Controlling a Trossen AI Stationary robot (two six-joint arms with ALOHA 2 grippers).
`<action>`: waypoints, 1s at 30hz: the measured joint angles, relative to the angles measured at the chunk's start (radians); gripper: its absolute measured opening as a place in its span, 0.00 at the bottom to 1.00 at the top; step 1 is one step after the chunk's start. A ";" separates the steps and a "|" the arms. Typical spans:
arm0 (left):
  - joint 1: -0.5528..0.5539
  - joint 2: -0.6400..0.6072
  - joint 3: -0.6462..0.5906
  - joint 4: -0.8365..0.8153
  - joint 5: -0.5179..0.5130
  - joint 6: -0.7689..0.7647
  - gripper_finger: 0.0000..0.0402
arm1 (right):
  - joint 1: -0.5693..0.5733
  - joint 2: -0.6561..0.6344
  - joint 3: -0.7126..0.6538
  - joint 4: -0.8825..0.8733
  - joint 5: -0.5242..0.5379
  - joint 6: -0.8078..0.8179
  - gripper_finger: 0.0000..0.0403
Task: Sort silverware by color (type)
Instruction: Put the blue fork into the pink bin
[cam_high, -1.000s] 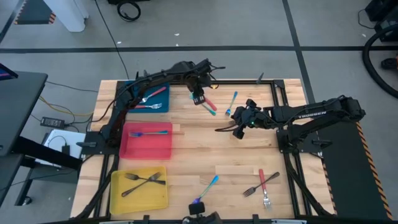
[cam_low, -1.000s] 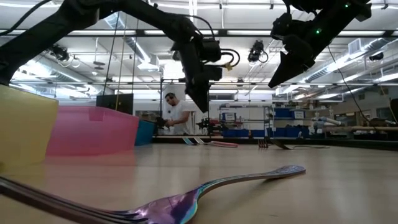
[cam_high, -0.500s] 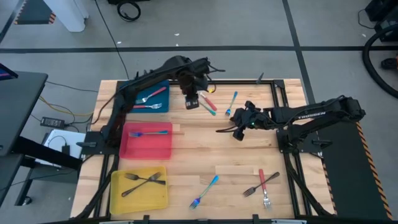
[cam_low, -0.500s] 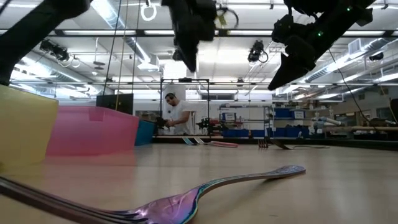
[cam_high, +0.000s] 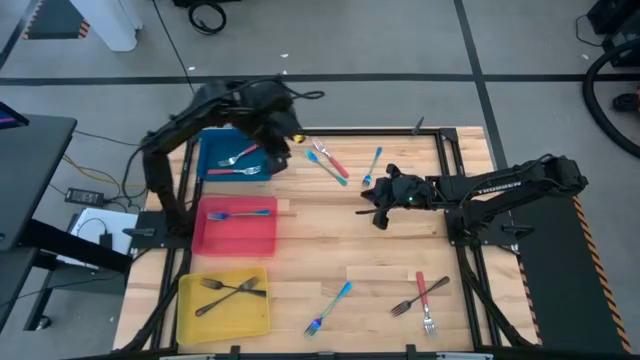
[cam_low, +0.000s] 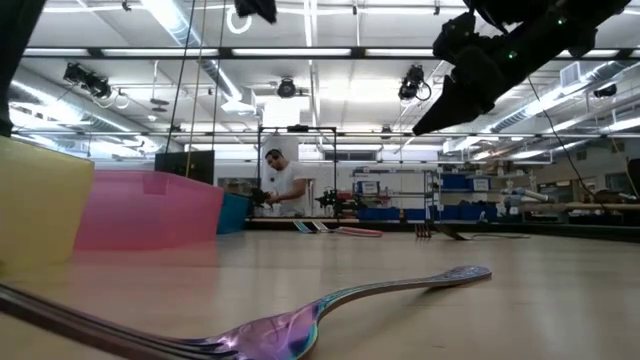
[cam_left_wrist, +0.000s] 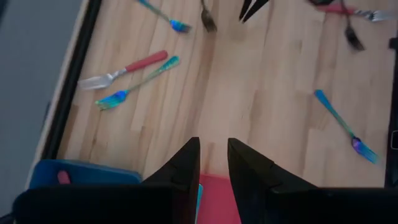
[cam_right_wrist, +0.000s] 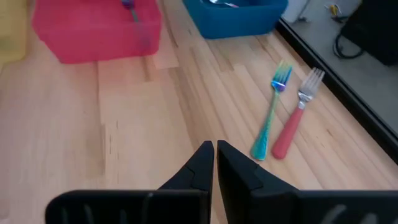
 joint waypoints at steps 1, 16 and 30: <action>-0.010 -0.021 0.000 0.000 -0.008 -0.001 0.20 | 0.000 0.000 -0.004 0.010 -0.001 -0.006 0.07; -0.099 -0.249 -0.009 0.001 -0.112 -0.059 0.20 | 0.000 0.000 -0.055 0.028 -0.056 0.052 0.07; -0.106 -0.683 -0.694 0.177 -0.112 -0.159 0.20 | -0.019 0.000 -0.055 0.367 -0.074 -0.157 0.07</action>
